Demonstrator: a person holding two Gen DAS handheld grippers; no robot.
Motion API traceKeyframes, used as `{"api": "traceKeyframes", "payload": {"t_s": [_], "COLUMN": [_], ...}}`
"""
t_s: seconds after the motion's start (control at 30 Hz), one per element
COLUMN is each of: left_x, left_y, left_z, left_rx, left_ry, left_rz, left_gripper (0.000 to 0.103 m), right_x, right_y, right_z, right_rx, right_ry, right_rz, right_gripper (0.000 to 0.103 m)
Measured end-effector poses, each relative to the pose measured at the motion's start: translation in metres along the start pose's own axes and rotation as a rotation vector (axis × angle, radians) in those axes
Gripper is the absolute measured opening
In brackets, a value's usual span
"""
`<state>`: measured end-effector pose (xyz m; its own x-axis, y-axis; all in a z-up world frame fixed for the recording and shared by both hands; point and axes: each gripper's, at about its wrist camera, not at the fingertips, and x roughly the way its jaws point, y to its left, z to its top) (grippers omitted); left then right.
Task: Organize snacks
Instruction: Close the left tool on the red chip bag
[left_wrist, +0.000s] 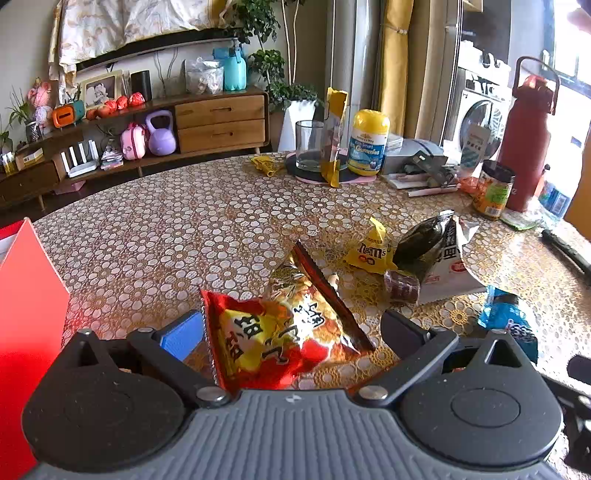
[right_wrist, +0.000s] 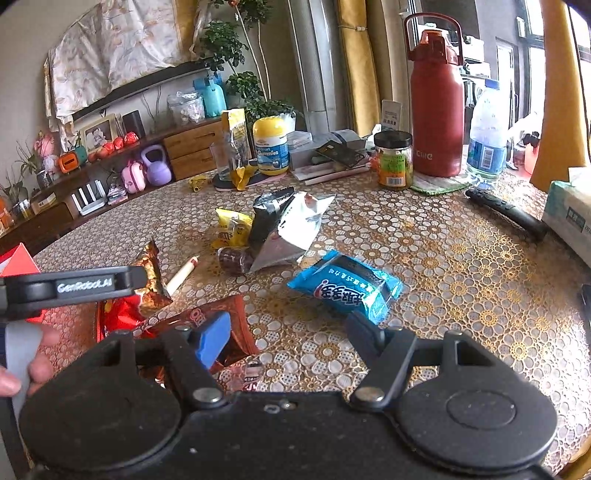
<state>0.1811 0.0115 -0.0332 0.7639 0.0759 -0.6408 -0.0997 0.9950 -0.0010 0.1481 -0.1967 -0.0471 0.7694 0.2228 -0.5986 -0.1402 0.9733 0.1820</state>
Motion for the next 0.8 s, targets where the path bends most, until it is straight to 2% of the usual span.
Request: {"api": "traceKeyframes", "payload": {"t_s": [0.43, 0.8], "left_x": [0.038, 0.042], "left_y": [-0.011, -0.004], "left_z": [-0.005, -0.013], "left_rx": [0.027, 0.020], "left_ry": [0.060, 0.045], "left_rz": [0.053, 0.024], "left_gripper": [0.103, 0.103], "right_x": [0.007, 0.037], "right_y": [-0.005, -0.022], "right_z": [0.000, 0.011], "right_rx": [0.009, -0.033], "right_ry": [0.003, -0.011], "right_rz": [0.009, -0.065], "right_gripper": [0.069, 0.070]}}
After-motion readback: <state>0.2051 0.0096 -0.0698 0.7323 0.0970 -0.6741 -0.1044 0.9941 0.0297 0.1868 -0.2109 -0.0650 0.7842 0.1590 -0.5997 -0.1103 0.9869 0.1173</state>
